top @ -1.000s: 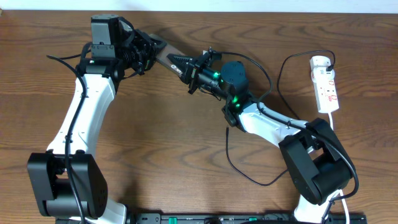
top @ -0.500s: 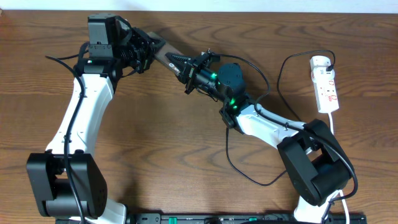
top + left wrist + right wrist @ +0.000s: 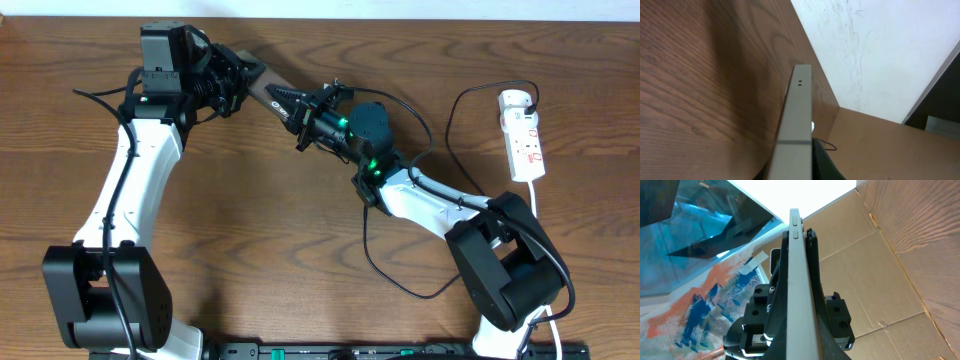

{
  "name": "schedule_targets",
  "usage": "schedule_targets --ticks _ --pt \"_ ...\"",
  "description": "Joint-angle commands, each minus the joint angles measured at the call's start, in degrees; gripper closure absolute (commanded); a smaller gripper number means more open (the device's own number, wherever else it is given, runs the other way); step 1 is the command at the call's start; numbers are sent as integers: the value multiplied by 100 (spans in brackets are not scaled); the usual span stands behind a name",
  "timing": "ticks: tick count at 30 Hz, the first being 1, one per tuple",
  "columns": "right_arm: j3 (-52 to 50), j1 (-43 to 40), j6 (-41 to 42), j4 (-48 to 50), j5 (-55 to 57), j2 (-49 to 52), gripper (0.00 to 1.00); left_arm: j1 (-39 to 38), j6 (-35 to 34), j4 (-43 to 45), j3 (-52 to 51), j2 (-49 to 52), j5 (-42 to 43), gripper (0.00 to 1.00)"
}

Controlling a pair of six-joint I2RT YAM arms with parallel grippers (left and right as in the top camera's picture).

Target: Plug charger to phone and switch on socket

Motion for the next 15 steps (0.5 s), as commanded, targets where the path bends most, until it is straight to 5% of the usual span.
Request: schedule_targets --ticks 1,7,15 --pt "66 251 -608 -44 -402 -37 99 -129 317 -11 50 -66 79 92" --pt "66 247 -608 -52 -404 -37 99 -129 317 -13 50 -66 79 93" --pt "66 247 -627 -52 -402 -37 86 -129 317 -13 50 -66 79 93"
